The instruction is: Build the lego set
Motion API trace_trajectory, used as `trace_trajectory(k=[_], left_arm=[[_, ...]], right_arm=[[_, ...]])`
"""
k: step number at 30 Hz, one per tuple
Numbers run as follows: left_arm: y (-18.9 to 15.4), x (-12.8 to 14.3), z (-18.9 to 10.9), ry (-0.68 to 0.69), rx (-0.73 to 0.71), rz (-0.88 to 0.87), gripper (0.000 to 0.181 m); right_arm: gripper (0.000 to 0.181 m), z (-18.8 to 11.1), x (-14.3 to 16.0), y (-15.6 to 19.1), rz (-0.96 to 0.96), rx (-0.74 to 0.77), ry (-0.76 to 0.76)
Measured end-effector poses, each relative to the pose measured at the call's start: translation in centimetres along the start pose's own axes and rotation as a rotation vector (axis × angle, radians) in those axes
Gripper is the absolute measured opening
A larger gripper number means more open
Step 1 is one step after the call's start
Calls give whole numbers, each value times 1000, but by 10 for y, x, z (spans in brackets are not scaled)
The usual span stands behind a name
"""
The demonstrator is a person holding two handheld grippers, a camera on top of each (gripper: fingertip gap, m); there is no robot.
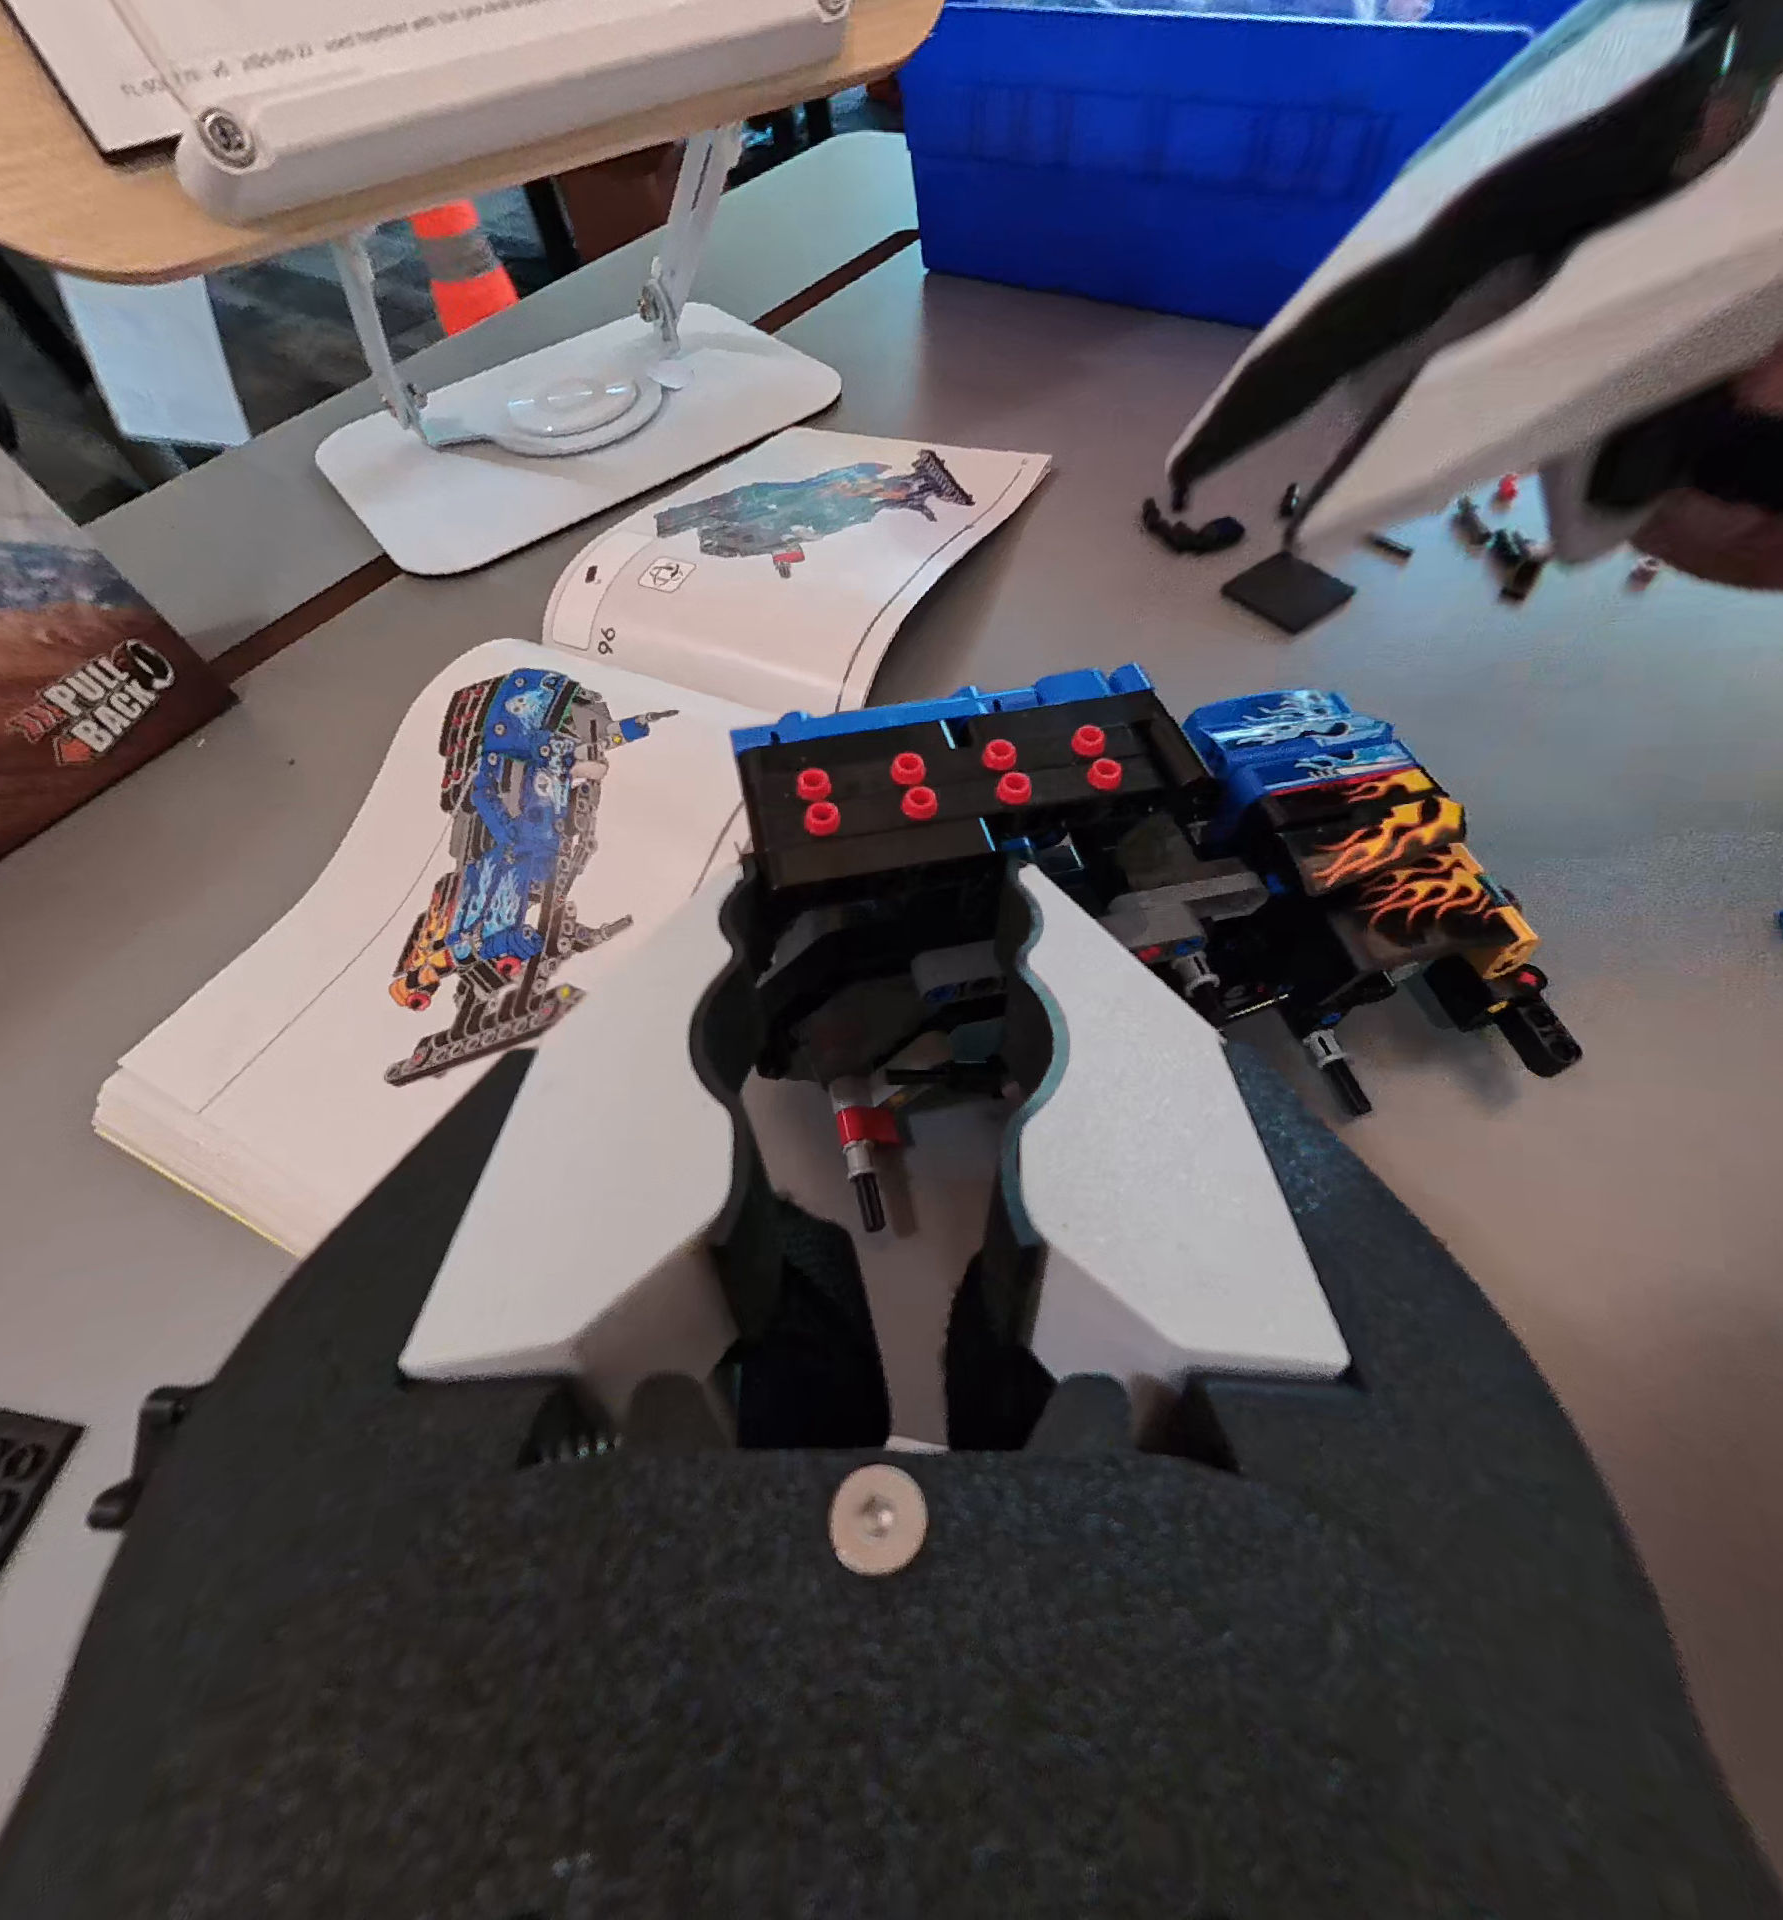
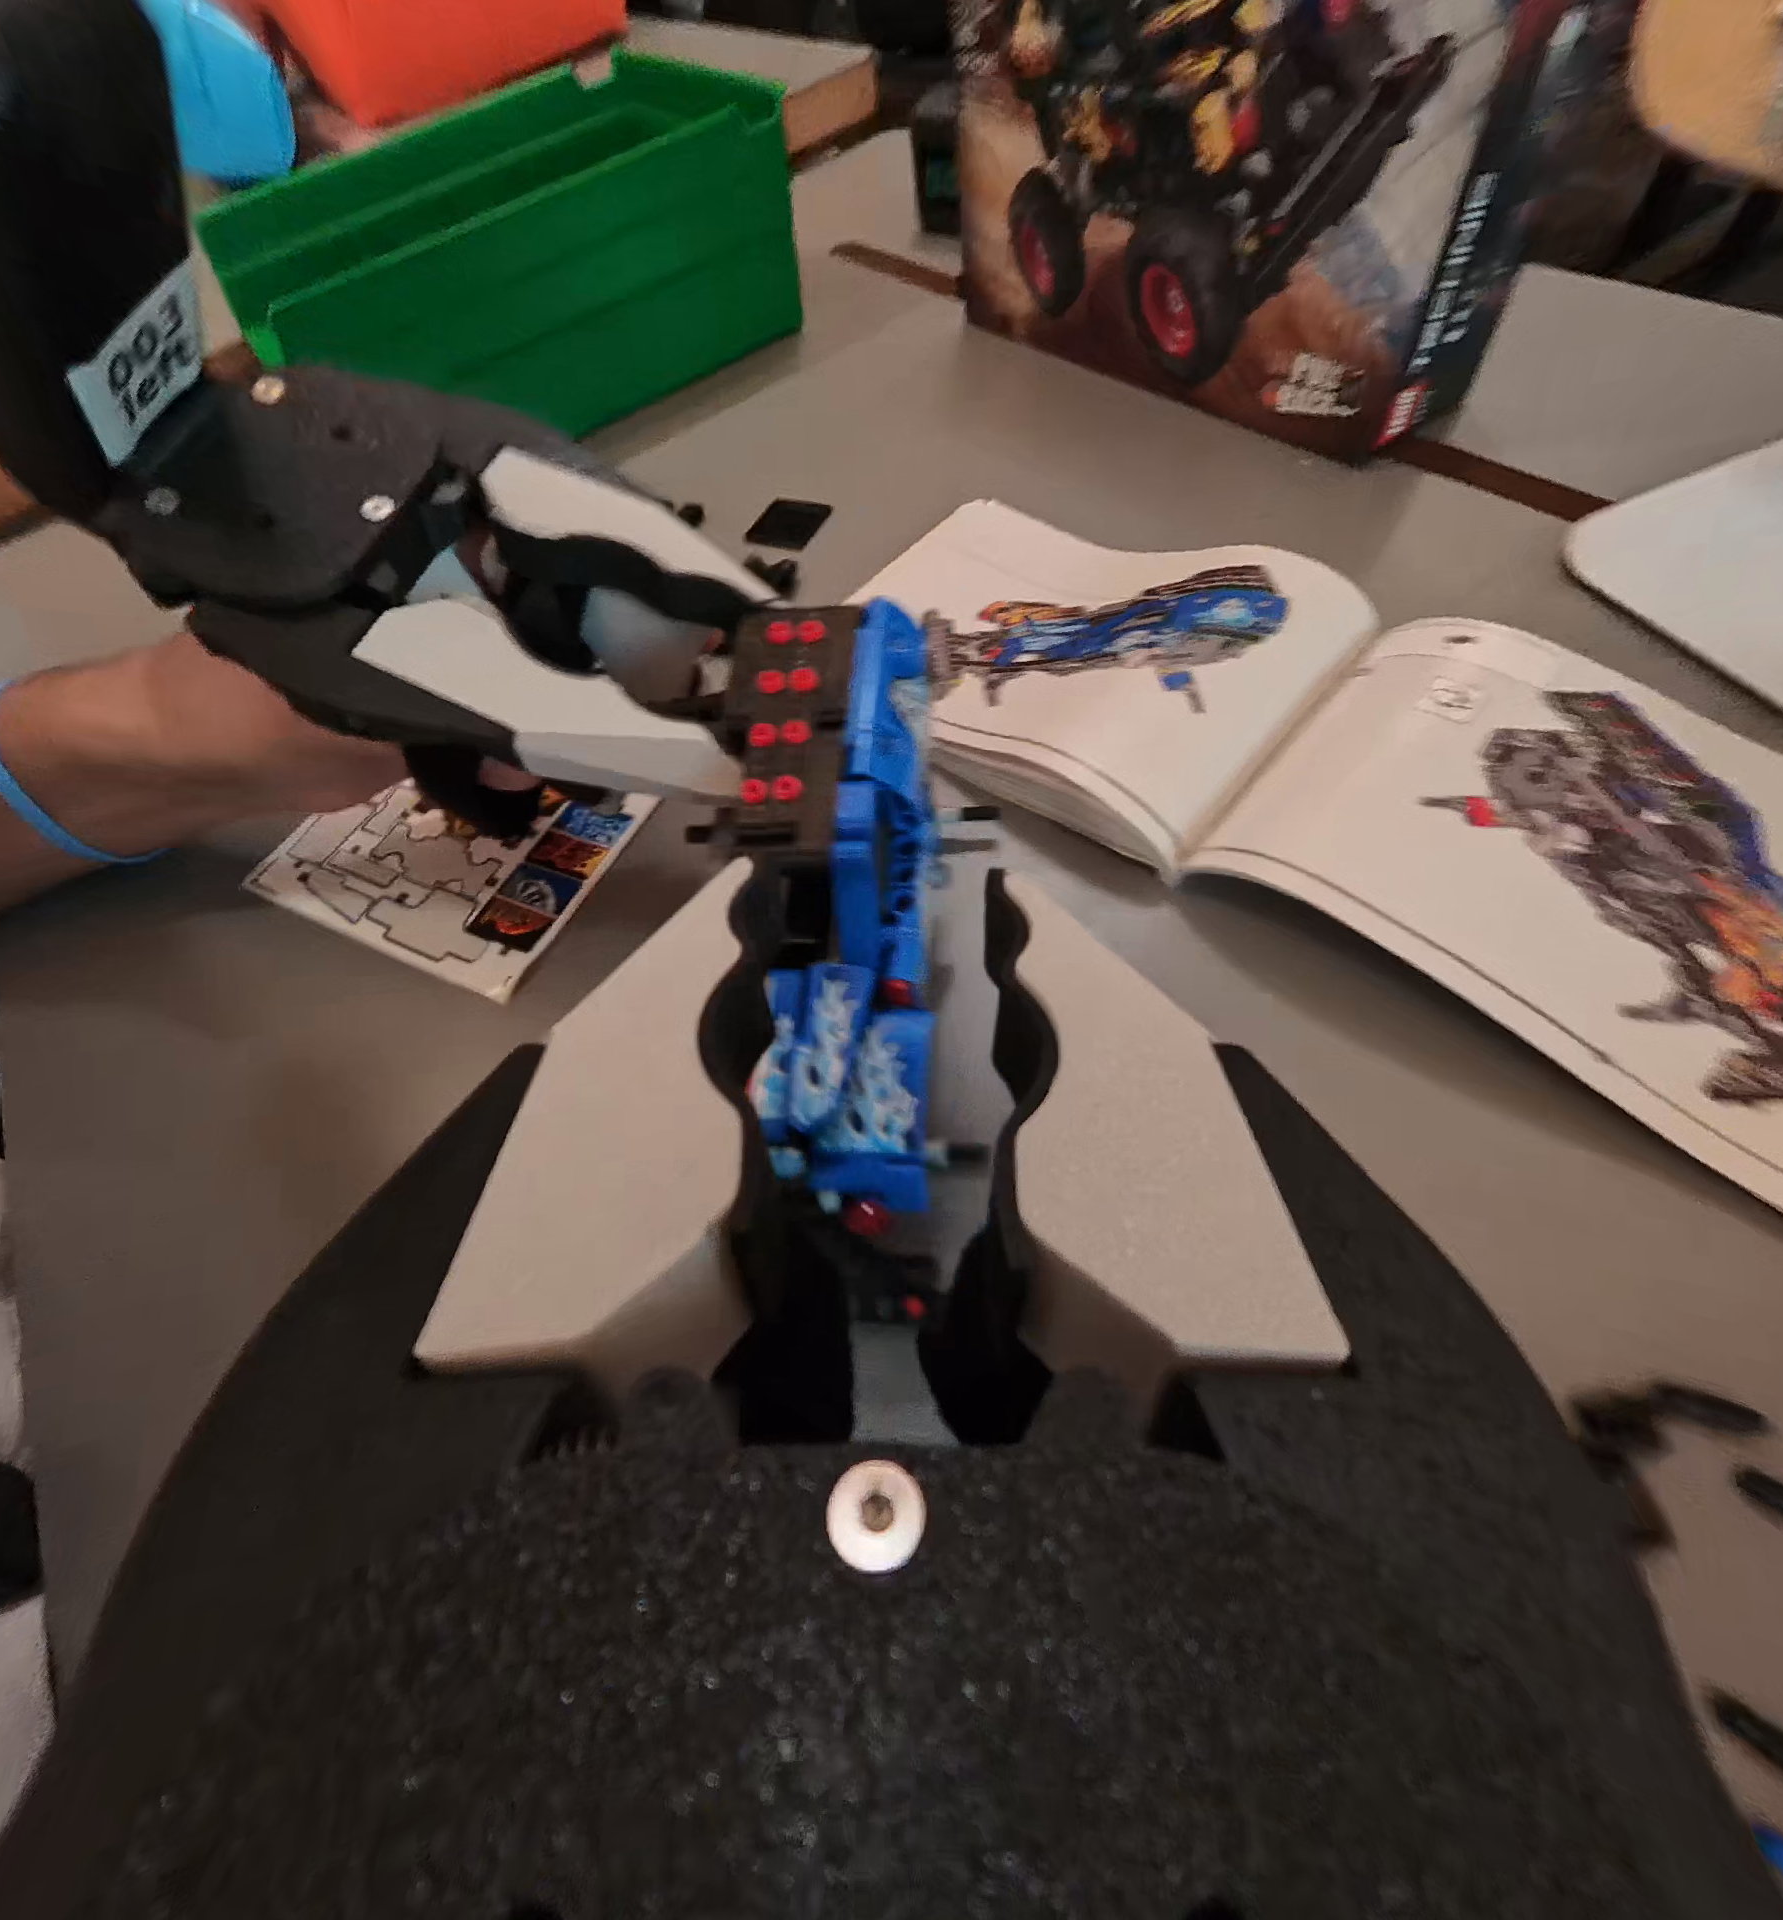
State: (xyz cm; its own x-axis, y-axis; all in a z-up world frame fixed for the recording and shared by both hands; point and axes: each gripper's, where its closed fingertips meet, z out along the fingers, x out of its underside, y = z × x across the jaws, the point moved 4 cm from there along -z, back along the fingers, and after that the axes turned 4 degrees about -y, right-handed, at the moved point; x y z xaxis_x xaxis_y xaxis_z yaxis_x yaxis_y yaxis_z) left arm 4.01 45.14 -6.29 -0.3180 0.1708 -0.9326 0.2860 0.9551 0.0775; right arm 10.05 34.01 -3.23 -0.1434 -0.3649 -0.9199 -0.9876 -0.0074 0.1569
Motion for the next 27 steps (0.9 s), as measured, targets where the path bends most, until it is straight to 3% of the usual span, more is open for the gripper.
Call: trace_trajectory(k=[5, 9, 11, 15, 19, 22, 24, 26, 27], left_arm=[[-13, -2, -1, 31, -65, -11, 41], [-24, -5, 1, 37, -58, 11, 43], [-33, -6, 2, 33, -35, 59, 50], [-50, -13, -4, 18, 88, 36, 78], [-47, -60, -50, -138, 295, 109, 55], [-15, -101, -68, -115, 254, 77, 37], [2, -124, -48, -61, 213, 89, 32], [15, -123, 1, 128, 145, 160, 35], [15, -118, 30, 231, 134, 209, 46]], right_arm=[[40, -56, 2, -55, 95, 34, -112], [38, -70, 19, -63, 13, 129, -182], [35, -74, 20, -64, 50, 151, -248], [36, -78, 28, -74, 102, 176, -218], [33, -91, 30, -80, 93, 241, -252], [33, -99, 33, -86, 106, 274, -269], [33, -101, 32, -88, 103, 292, -272], [33, -98, 33, -87, 81, 304, -250], [33, -96, 35, -86, 66, 310, -233]])
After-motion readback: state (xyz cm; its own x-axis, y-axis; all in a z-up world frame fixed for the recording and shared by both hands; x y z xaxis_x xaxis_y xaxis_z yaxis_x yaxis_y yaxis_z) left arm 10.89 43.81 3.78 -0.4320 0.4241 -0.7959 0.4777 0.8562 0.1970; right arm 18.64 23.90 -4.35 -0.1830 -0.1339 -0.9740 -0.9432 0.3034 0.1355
